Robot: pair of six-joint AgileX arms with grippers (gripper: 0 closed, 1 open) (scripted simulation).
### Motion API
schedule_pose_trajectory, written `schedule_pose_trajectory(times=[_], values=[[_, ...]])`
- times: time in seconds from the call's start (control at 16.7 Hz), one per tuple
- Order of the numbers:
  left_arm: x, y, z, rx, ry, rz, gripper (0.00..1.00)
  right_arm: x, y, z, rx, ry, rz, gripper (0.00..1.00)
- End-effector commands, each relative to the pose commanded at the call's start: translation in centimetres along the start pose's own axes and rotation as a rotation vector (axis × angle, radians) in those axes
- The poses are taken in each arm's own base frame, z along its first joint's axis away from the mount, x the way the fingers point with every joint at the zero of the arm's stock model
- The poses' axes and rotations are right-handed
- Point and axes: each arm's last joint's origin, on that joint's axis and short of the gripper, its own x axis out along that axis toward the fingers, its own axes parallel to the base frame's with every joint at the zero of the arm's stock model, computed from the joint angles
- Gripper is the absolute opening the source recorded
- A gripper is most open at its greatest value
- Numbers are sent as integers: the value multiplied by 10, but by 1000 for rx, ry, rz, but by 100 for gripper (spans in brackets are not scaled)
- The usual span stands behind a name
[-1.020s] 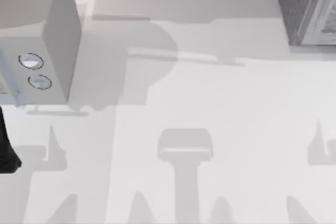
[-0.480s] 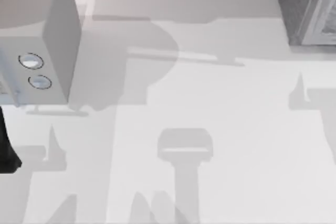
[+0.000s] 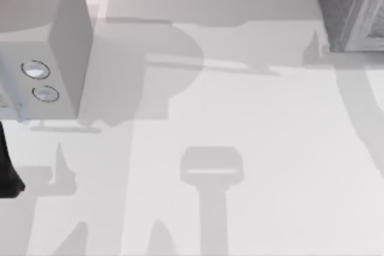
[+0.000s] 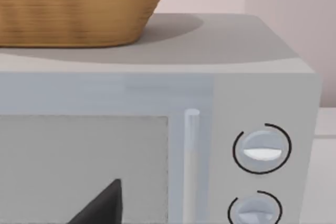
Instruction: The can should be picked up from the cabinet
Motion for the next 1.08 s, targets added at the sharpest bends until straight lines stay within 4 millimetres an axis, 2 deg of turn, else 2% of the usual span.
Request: schedule_pose_trajectory(times=[0.18,0.36,0.78,1.08], values=[[0,0,0,0,0,0,100,21,8,21,2,-9,3,100],[0,0,0,0,0,0,100,31,12,29,3,-11,5,100],[0,0,0,0,0,0,100,31,10,28,4,-18,1,100],[0,0,0,0,0,0,100,36,-2,7,2,-21,-1,100]])
